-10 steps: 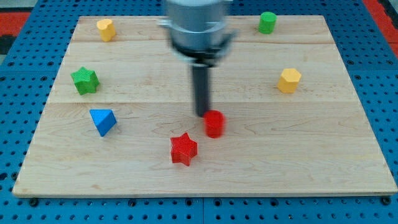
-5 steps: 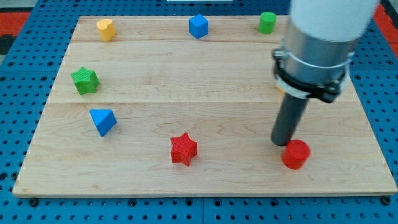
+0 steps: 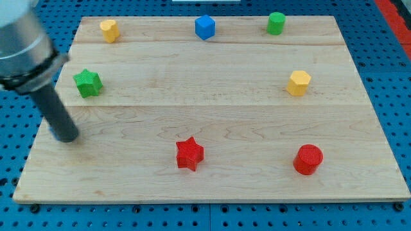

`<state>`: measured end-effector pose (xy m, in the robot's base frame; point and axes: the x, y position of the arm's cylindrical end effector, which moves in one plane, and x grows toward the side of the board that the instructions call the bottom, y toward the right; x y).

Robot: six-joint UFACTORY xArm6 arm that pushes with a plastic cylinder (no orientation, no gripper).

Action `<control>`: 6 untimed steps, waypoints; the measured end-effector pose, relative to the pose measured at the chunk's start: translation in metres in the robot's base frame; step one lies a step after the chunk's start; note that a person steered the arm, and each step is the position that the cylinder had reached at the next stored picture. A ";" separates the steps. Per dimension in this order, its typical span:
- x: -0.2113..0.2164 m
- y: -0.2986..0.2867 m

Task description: Keep red blocks and triangle in a slightly diagonal line

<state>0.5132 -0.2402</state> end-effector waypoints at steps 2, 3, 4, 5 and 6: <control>-0.052 -0.015; -0.034 -0.056; -0.003 -0.048; 0.006 0.009; -0.002 0.010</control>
<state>0.5115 -0.2298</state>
